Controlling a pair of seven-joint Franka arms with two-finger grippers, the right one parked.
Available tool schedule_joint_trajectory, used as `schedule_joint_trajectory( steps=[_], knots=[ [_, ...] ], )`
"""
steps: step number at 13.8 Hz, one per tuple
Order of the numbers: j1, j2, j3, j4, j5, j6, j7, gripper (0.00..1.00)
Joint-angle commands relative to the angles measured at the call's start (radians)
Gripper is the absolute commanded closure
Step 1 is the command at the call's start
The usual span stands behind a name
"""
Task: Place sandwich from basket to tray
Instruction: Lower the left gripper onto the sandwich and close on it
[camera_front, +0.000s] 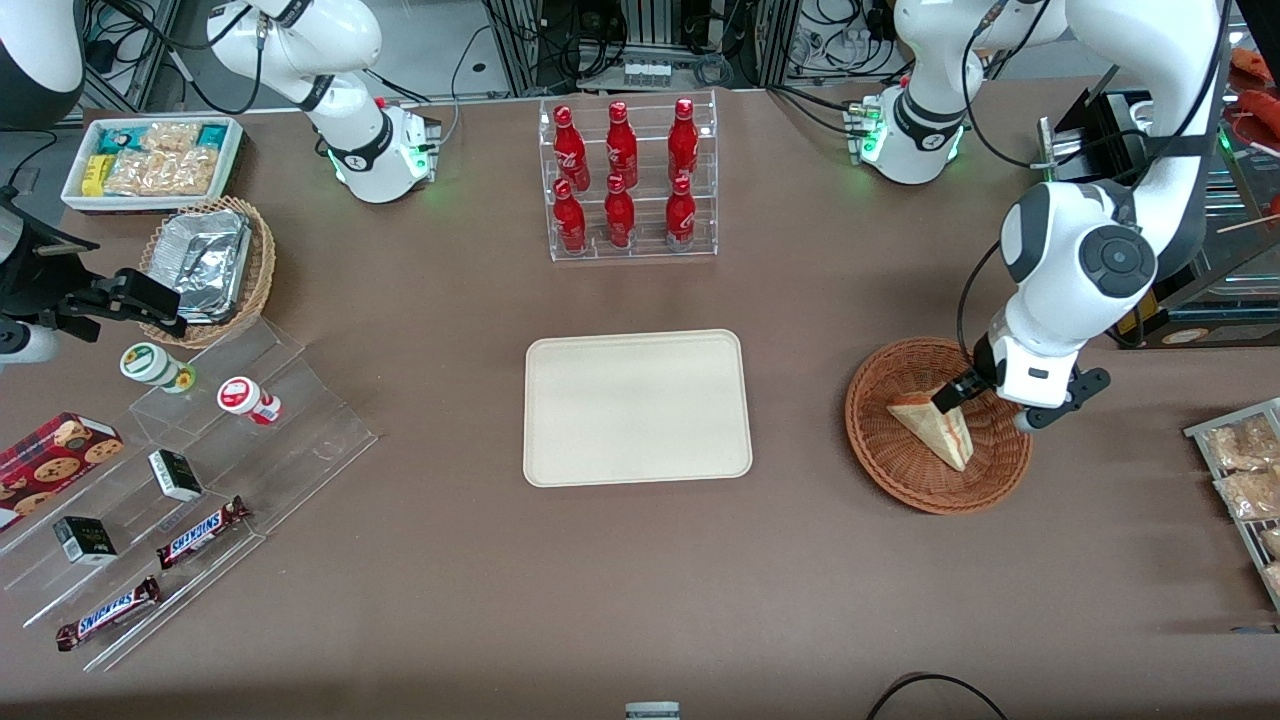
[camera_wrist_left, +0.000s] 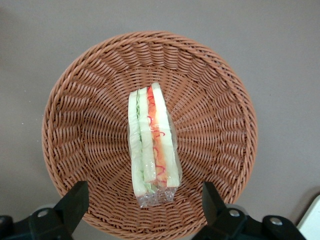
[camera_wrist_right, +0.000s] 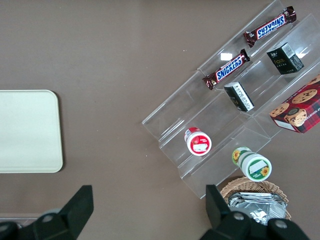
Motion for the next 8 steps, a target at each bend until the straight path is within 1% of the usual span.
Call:
schedule_joint_trajectory(
  steps=[1,8],
  knots=[
    [-0.005,0.022,0.002,-0.02,0.005,0.051,-0.025,0.0],
    [-0.005,0.106,0.002,-0.021,0.003,0.118,-0.062,0.0]
  ],
)
